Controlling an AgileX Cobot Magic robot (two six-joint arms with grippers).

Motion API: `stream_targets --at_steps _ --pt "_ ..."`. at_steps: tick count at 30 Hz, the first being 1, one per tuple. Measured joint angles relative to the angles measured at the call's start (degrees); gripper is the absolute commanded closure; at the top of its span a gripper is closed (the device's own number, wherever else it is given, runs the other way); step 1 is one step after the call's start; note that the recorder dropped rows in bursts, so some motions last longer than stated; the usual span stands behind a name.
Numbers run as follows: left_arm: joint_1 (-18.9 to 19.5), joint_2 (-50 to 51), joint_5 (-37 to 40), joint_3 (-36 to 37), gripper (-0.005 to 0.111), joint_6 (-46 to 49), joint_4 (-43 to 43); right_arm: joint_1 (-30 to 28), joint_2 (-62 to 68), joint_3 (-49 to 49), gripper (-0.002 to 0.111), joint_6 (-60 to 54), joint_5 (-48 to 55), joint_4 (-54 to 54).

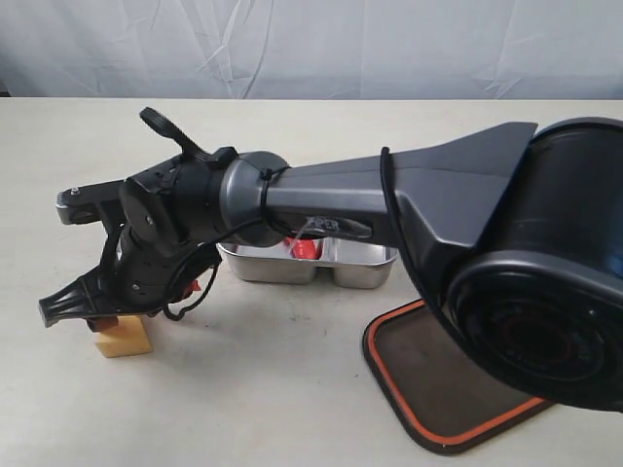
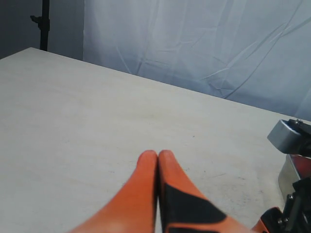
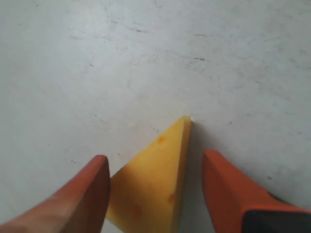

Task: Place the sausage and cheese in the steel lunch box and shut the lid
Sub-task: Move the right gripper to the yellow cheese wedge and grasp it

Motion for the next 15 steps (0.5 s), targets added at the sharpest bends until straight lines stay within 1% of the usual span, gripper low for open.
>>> stream_targets --at_steps 4,15 --pt "0.0 0.0 0.0 0.0 0.107 0.0 0.0 0.0 0.0 -0.14 0.054 0.36 -0.4 -0.1" --pt "0.0 0.0 0.0 0.0 0.107 0.0 0.0 0.13 0.86 -6.57 0.054 0.46 6.11 -3.46"
